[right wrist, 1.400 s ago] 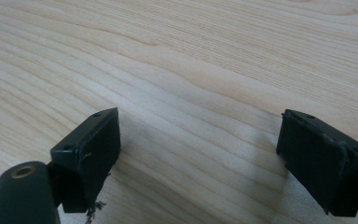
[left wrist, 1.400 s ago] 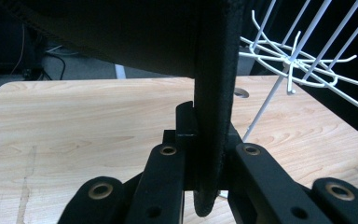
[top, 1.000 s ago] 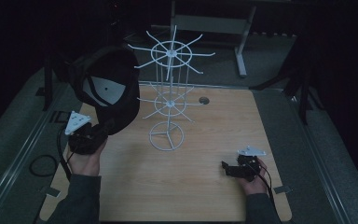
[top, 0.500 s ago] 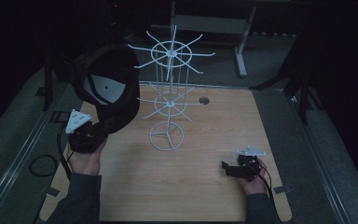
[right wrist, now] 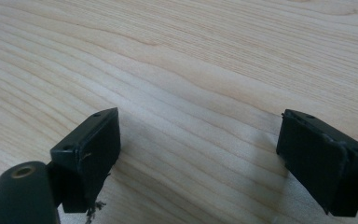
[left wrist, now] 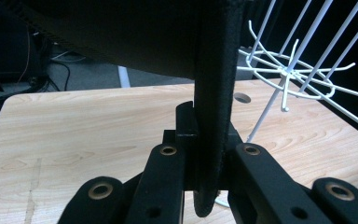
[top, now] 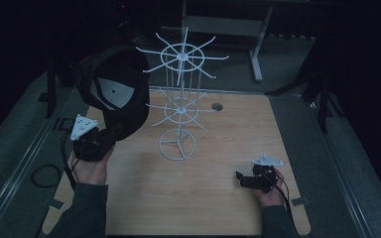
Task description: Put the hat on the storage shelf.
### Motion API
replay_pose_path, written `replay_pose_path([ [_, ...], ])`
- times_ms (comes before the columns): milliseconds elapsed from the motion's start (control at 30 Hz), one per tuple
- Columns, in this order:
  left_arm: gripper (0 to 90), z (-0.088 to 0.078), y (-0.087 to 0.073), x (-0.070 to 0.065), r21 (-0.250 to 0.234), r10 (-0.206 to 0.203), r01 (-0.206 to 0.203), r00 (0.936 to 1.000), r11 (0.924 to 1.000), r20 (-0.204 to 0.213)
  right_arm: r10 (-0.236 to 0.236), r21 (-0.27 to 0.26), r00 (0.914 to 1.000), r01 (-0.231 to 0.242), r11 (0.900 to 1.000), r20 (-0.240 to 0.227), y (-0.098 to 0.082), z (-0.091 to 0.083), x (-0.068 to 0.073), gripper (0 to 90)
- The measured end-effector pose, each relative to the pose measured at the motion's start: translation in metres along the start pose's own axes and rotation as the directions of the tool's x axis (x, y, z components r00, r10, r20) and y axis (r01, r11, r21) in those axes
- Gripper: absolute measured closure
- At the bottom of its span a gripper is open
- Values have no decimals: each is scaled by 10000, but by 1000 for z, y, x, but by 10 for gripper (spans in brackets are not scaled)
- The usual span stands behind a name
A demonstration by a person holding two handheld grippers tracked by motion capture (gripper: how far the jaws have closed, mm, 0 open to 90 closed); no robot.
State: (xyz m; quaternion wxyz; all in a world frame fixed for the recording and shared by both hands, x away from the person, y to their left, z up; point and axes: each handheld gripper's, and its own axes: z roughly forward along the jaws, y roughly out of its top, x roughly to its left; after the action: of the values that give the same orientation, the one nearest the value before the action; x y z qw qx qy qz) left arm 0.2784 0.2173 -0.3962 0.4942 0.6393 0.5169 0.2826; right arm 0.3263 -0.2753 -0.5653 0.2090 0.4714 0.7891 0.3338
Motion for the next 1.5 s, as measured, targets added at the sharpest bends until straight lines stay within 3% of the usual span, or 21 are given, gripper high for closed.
replay_pose_path([
  [1133,866,-3,8,-8,-114,388,-390,9991,9992,-180,1,4,10000,-1,10000,6,0,0,0,132],
  [1500,865,-2,10,-13,-165,770,-779,9959,9968,-470,18,14,10000,-18,10000,4,0,0,0,132],
])
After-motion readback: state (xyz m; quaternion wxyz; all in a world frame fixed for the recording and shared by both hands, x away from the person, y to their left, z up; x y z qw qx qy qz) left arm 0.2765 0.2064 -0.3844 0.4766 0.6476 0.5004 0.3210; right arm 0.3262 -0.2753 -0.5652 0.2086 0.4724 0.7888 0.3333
